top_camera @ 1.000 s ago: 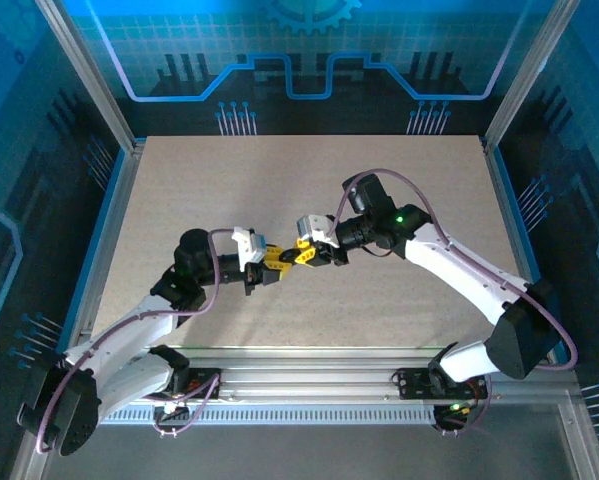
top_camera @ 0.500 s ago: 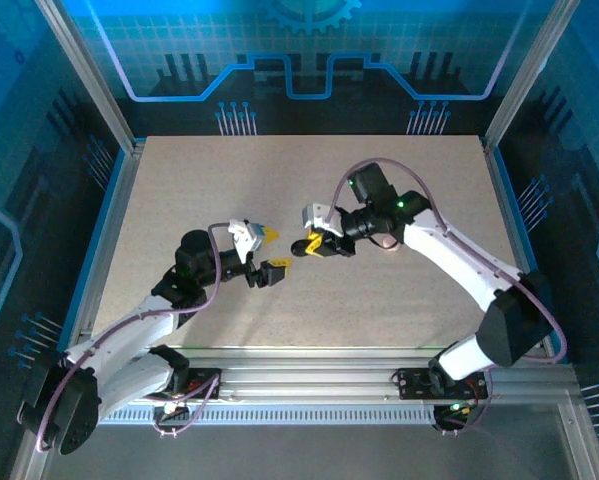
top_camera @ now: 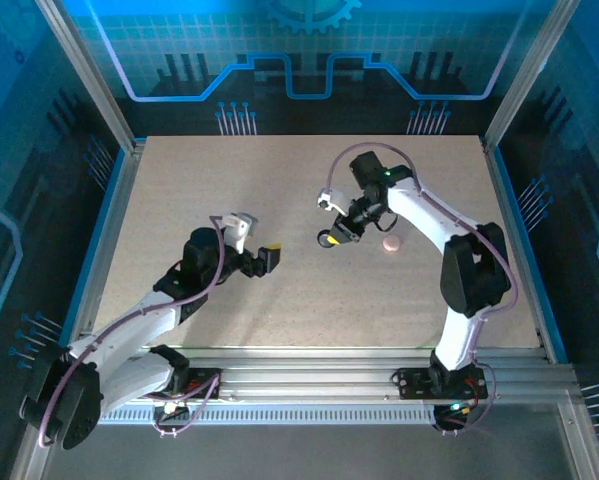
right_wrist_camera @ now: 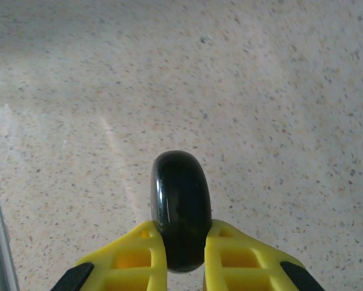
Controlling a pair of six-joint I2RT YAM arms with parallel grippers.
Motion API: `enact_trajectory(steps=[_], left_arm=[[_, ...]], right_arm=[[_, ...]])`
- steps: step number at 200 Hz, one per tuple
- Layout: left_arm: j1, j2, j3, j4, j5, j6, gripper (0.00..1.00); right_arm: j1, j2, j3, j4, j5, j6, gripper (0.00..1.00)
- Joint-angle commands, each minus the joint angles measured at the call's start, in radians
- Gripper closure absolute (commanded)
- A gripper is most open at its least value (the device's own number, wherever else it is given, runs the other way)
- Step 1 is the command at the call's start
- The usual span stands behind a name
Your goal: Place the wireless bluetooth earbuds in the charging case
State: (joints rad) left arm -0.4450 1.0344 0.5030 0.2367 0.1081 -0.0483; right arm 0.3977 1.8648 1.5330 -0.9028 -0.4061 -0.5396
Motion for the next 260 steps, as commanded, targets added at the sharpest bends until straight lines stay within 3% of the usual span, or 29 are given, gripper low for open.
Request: enact_trajectory(steps=[1,68,197,260], left_arm=[[0.0,0.013,0.038,-0.057,-0.042,-0.028,0.12],[-0.001,0.027,0.034,-0.079,-0.046,-0.008,0.12],[0.0,0.047,0.002,-0.062,-0.047,-0.03,0.12],[0.0,0.057,0.008,-0.059,-0.043,-0.023,0.12]], right_arm=[[-0.022,0.07,0.06,-0.082,0.051,0.056,0.86],[-0.054,0.194,0.115,-0.165,0.074,0.083,0.86],[-0.117,0.269,0.11,-0.16,0.117,0.112,0.82],[-0.138,0.269,0.101,-0.127,0.134,0.141,0.69]])
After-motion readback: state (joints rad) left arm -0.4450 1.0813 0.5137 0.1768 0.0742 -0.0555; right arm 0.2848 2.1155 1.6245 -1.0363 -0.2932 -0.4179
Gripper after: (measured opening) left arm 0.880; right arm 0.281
